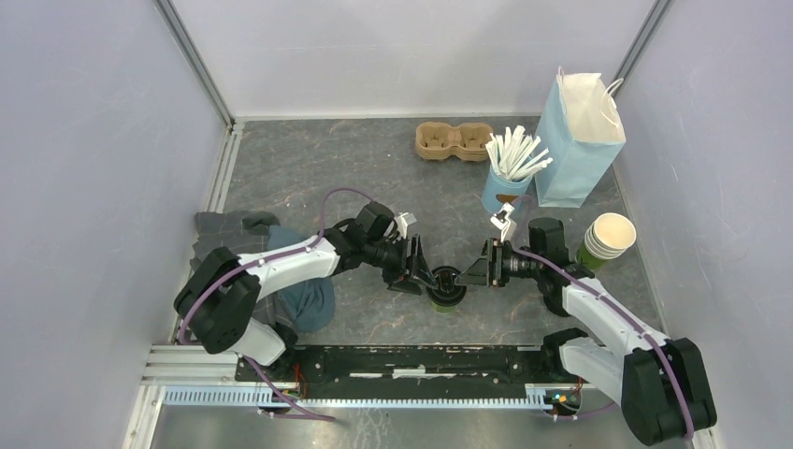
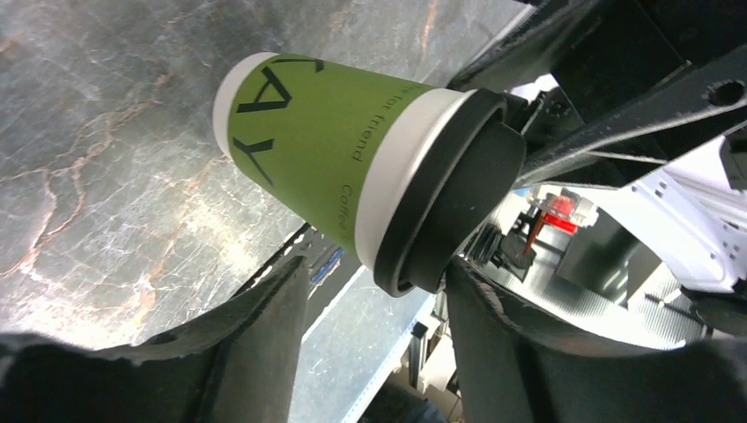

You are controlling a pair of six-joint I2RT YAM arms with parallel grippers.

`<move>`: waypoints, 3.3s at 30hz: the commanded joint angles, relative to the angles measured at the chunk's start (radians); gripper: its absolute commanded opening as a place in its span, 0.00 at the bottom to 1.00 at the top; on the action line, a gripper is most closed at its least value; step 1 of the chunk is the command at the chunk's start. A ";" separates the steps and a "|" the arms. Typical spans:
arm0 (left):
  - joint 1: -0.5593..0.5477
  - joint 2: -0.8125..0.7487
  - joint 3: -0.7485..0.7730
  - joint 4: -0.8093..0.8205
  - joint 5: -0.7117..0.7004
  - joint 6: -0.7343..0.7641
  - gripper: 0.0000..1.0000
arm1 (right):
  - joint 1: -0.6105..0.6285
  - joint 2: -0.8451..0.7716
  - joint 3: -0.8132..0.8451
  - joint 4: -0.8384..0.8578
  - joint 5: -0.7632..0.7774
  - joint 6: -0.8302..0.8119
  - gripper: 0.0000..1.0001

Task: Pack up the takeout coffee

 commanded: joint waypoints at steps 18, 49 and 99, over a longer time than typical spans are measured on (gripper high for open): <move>0.024 -0.059 -0.032 -0.038 -0.098 -0.021 0.58 | 0.000 0.033 0.003 -0.127 0.096 -0.126 0.51; 0.025 0.169 -0.235 -0.169 -0.258 0.056 0.46 | -0.002 0.148 -0.188 -0.087 0.328 -0.026 0.47; 0.020 -0.098 -0.044 -0.136 -0.260 0.032 0.47 | 0.143 0.357 0.377 -0.290 0.214 -0.314 0.54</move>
